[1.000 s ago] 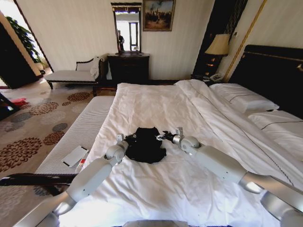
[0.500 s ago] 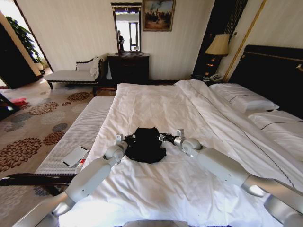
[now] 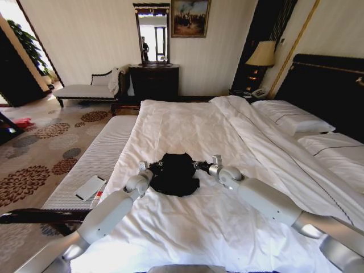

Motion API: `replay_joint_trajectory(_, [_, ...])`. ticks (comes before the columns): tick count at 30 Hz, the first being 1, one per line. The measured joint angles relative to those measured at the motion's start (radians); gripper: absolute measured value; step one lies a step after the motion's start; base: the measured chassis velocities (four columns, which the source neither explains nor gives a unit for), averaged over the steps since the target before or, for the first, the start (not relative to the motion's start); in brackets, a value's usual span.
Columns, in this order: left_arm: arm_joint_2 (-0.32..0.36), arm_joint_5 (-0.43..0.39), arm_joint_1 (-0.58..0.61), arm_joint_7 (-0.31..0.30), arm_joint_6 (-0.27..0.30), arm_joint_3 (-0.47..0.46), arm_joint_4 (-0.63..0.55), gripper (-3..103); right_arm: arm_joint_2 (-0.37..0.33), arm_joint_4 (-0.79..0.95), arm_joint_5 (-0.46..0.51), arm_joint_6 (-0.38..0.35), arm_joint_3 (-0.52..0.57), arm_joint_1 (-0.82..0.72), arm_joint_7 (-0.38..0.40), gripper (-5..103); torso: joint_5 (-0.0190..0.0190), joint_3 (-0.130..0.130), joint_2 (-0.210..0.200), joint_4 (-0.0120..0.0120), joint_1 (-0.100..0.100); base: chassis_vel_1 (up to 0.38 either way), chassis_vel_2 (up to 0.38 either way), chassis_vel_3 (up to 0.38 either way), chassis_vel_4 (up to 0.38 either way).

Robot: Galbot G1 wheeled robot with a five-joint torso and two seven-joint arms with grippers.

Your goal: Fold the clothes on the bed.

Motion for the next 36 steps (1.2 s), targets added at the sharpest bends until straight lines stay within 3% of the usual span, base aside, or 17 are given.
replay_joint_trajectory(6, [0.024,0.0,0.01,-0.007,-0.001,-0.02,-0.039,1,-0.017,0.055,-0.013,0.002,0.06,-0.036,0.015,2,0.0,0.0,0.0,0.0001,0.0,0.0,0.0,0.0,0.0])
replay_joint_trajectory(16, [0.123,-0.018,0.052,-0.036,0.005,-0.104,-0.204,1,-0.144,0.282,-0.11,-0.019,0.259,-0.128,0.051,2,0.0,0.0,0.0,0.0001,0.0,0.0,0.0,0.0,0.0])
replay_joint_trajectory(20, [0.204,-0.015,0.079,-0.043,0.009,-0.135,-0.333,1,-0.225,0.427,-0.154,-0.057,0.373,-0.193,0.072,2,0.0,0.0,0.0,-0.0002,0.0,0.0,0.0,0.0,0.0])
replay_joint_trajectory(22, [0.219,-0.011,0.083,-0.044,0.008,-0.14,-0.351,1,-0.236,0.456,-0.157,-0.062,0.4,-0.21,0.075,2,0.0,0.0,0.0,-0.0001,0.0,0.0,0.0,0.0,0.0])
replay_joint_trajectory(29, [0.341,-0.011,0.062,-0.054,0.008,-0.194,-0.483,1,-0.287,0.638,-0.151,-0.08,0.673,-0.409,0.083,2,0.0,0.0,0.0,-0.0002,0.0,0.0,0.0,0.0,0.0])
replay_joint_trajectory(32, [0.402,-0.03,0.081,-0.053,0.008,-0.261,-0.56,1,-0.312,0.702,-0.132,-0.088,0.771,-0.457,0.092,2,0.0001,0.0,0.0,-0.0011,0.0,0.0,0.0,0.0,0.0])
replay_joint_trajectory(36, [0.506,-0.06,0.131,-0.053,-0.003,-0.353,-0.702,1,-0.35,0.776,-0.08,-0.096,0.873,-0.472,0.098,2,0.0001,0.0,0.0,0.0006,0.0,0.0,0.0,0.0,0.0])
